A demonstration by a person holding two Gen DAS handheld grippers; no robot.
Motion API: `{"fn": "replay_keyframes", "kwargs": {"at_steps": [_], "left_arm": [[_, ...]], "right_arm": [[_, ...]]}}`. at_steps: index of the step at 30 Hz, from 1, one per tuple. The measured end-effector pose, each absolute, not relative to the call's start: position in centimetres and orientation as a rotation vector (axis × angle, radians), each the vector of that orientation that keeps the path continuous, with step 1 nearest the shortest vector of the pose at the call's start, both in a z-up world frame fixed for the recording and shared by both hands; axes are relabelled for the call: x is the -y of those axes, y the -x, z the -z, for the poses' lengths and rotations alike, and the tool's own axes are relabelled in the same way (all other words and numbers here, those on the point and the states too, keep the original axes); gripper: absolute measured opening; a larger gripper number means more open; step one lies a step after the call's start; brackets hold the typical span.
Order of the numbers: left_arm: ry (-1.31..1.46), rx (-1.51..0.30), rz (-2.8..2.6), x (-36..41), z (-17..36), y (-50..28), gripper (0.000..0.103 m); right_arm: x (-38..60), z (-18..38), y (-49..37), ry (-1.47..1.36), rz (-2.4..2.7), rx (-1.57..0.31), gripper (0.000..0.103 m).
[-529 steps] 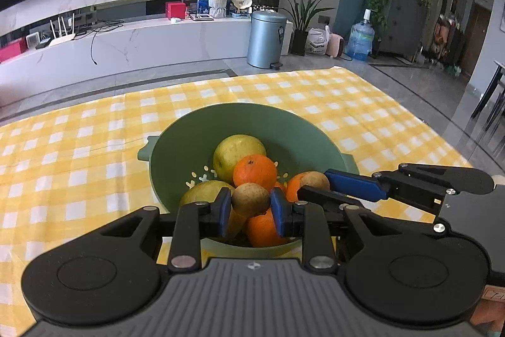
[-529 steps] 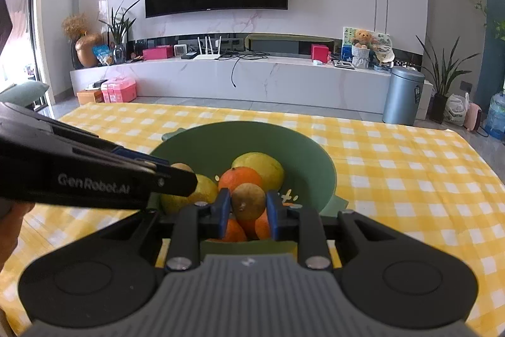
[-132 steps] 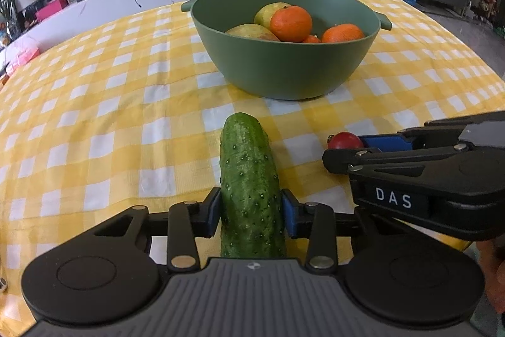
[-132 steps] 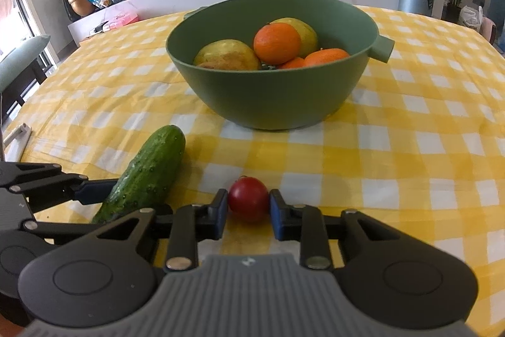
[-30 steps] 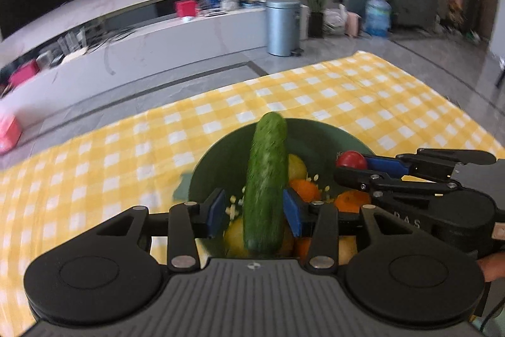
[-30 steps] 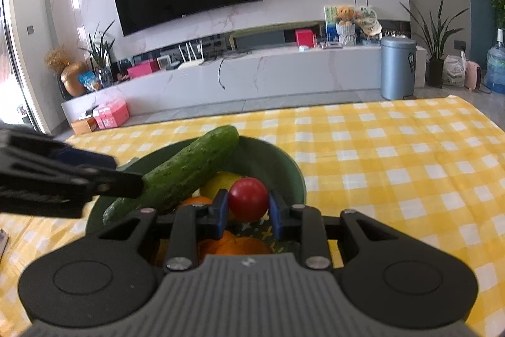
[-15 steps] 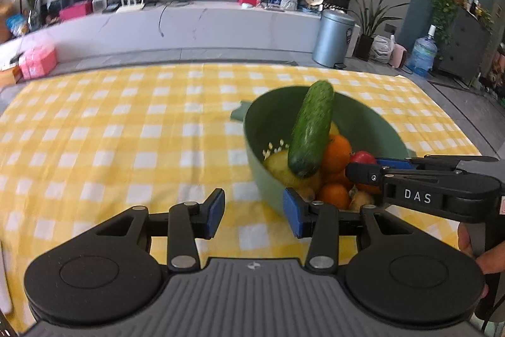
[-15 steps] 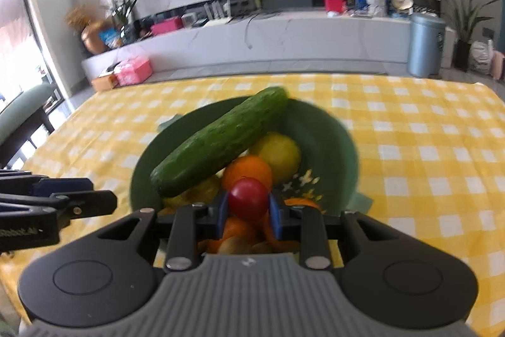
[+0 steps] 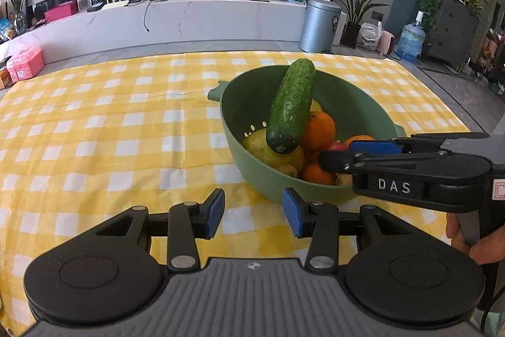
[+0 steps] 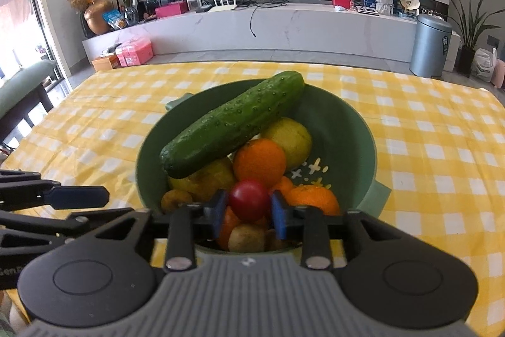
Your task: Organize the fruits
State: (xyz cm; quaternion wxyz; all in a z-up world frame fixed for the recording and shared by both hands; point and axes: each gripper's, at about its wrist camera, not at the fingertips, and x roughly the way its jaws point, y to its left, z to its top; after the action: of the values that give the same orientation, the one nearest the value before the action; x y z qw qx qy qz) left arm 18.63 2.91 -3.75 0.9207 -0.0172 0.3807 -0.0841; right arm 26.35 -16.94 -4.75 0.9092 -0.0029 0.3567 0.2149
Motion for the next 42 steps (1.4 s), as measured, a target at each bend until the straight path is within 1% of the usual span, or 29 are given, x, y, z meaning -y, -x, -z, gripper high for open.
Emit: {"fn": "replay_keyframes", "kwargs": {"at_steps": [1,2,4,7,8,9,11,13,15,17,18,20,21,22,25,32,37,42], "left_arm": [[0.033,-0.775,0.173,-2.9,3.6,-18.5,0.051],[0.030,-0.766,0.173,-2.9,3.3,-18.3,0.052],[0.030,-0.742,0.167,-2.9,2.6,-18.0,0.054],[0.018,-0.683,0.154,-2.7,1.4,-17.0,0.060],[0.009,-0.658,0.149,-2.6,1.0,-16.4,0.062],[-0.001,-0.632,0.146,-2.4,0.7,-15.9,0.064],[-0.031,-0.580,0.142,-1.9,-0.1,-14.7,0.073],[-0.061,-0.531,0.132,-1.3,-0.8,-13.5,0.074],[-0.089,-0.481,0.116,-0.7,-1.3,-12.5,0.078],[-0.102,-0.430,0.094,-0.3,-1.7,-11.2,0.088],[-0.107,-0.414,0.083,-0.1,-1.8,-10.7,0.089],[-0.109,-0.379,0.061,0.1,-1.8,-9.7,0.094],[-0.108,-0.368,0.053,0.3,-1.7,-9.2,0.095],[-0.110,-0.362,0.047,0.4,-1.6,-8.9,0.096],[-0.126,-0.366,0.026,0.6,-1.0,-8.1,0.096],[-0.099,-0.429,0.008,0.5,0.8,-7.5,0.096],[-0.141,-0.454,0.042,0.5,2.4,-8.7,0.096],[-0.120,-0.482,0.024,0.2,3.3,-9.8,0.096]], "right_arm": [[17.1,4.6,-26.1,-0.010,-0.449,-0.728,0.047],[17.1,4.4,-26.0,-0.017,-0.449,-0.719,0.049],[17.3,3.8,-25.4,-0.014,-0.433,-0.688,0.050],[18.2,2.5,-24.1,-0.046,-0.414,-0.621,0.051],[18.7,2.1,-23.5,-0.066,-0.402,-0.589,0.054],[19.2,1.6,-22.8,-0.084,-0.389,-0.555,0.061],[20.0,0.7,-21.3,-0.116,-0.364,-0.491,0.062],[20.5,0.0,-19.8,-0.139,-0.341,-0.444,0.067],[20.9,-0.6,-18.1,-0.137,-0.315,-0.395,0.071],[20.9,-1.2,-16.5,-0.108,-0.294,-0.356,0.073],[20.9,-1.4,-15.7,-0.097,-0.286,-0.339,0.080],[21.1,-1.5,-13.9,-0.085,-0.264,-0.305,0.087],[21.2,-1.5,-13.1,-0.080,-0.257,-0.298,0.093],[21.3,-1.5,-12.4,-0.076,-0.249,-0.292,0.096],[21.6,-1.1,-10.5,-0.058,-0.225,-0.268,0.097],[21.7,1.4,-8.3,-0.031,-0.183,-0.333,0.099],[21.2,2.3,-9.0,-0.027,-0.185,-0.368,0.099],[21.4,3.2,-10.2,-0.061,-0.147,-0.428,0.099]]}}
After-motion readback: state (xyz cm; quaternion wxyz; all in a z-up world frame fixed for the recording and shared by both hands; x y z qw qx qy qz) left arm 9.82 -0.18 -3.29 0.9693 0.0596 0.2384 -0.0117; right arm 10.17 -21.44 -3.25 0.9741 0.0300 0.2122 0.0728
